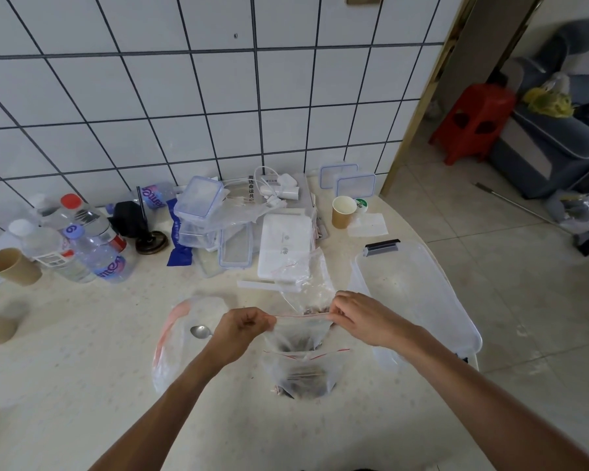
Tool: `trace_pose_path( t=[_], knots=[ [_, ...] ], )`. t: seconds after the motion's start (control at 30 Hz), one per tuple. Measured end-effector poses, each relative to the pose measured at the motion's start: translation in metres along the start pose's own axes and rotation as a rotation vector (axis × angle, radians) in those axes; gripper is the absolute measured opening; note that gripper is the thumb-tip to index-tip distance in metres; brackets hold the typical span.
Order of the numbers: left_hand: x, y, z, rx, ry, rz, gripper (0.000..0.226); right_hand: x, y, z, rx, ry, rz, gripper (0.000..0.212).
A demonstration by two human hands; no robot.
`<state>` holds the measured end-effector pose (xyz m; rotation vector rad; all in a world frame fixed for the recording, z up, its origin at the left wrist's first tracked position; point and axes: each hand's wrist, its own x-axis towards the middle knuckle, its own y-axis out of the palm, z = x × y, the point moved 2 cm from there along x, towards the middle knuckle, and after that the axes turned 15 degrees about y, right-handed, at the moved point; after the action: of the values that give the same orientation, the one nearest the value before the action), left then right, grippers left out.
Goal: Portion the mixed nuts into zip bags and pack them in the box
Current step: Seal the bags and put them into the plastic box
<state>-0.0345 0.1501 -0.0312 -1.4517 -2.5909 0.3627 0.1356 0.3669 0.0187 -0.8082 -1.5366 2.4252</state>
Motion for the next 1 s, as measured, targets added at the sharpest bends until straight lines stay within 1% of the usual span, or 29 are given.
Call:
trace_pose_path(
  t=[0.1, 0.17, 0.3, 0.43, 0.53, 0.57, 0.63, 0.7, 0.77, 0.83, 0.9, 0.97, 1.0],
  knots=[
    [-0.005, -0.005, 0.004, -0.007, -0.052, -0.026, 0.018, -0.002, -0.005, -0.017, 0.041, 0.042, 0.012, 0.029],
    [-0.010, -0.012, 0.007, -0.018, -0.091, -0.034, 0.019, -0.003, -0.009, -0.030, 0.136, 0.073, -0.013, 0.027],
    [-0.012, -0.013, 0.006, -0.071, -0.094, 0.032, 0.017, 0.001, -0.011, -0.038, 0.247, 0.087, -0.053, 0.024],
    [-0.003, -0.012, 0.006, -0.098, -0.138, 0.007, 0.043, 0.017, -0.010, -0.032, 0.331, 0.135, -0.069, 0.015],
    [0.013, -0.018, 0.018, -0.139, -0.252, -0.074, 0.055, 0.032, -0.010, -0.025, 0.401, 0.179, -0.069, 0.013],
    [0.021, -0.020, 0.022, -0.155, -0.298, -0.098, 0.057, 0.038, -0.011, -0.022, 0.428, 0.198, -0.075, 0.018],
    [0.040, -0.020, 0.029, -0.172, -0.375, -0.103, 0.056, 0.052, -0.012, -0.015, 0.495, 0.257, -0.075, 0.037],
    [0.059, -0.018, 0.035, -0.209, -0.449, -0.069, 0.048, 0.067, -0.013, -0.008, 0.583, 0.345, -0.048, 0.055],
    [0.076, -0.014, 0.039, -0.270, -0.519, -0.018, 0.034, 0.081, -0.011, -0.004, 0.669, 0.435, 0.009, 0.068],
    [0.089, -0.009, 0.039, -0.309, -0.548, 0.046, 0.029, 0.092, -0.006, -0.001, 0.775, 0.509, 0.075, 0.080],
    [0.098, -0.003, 0.037, -0.297, -0.565, 0.090, 0.037, 0.099, -0.001, 0.000, 0.870, 0.580, 0.101, 0.087],
    [0.104, 0.004, 0.032, -0.300, -0.592, 0.073, 0.044, 0.105, 0.004, -0.001, 0.952, 0.646, 0.114, 0.088],
    [0.107, 0.007, 0.029, -0.330, -0.597, 0.046, 0.043, 0.107, 0.006, -0.001, 0.995, 0.662, 0.115, 0.088]
  ],
)
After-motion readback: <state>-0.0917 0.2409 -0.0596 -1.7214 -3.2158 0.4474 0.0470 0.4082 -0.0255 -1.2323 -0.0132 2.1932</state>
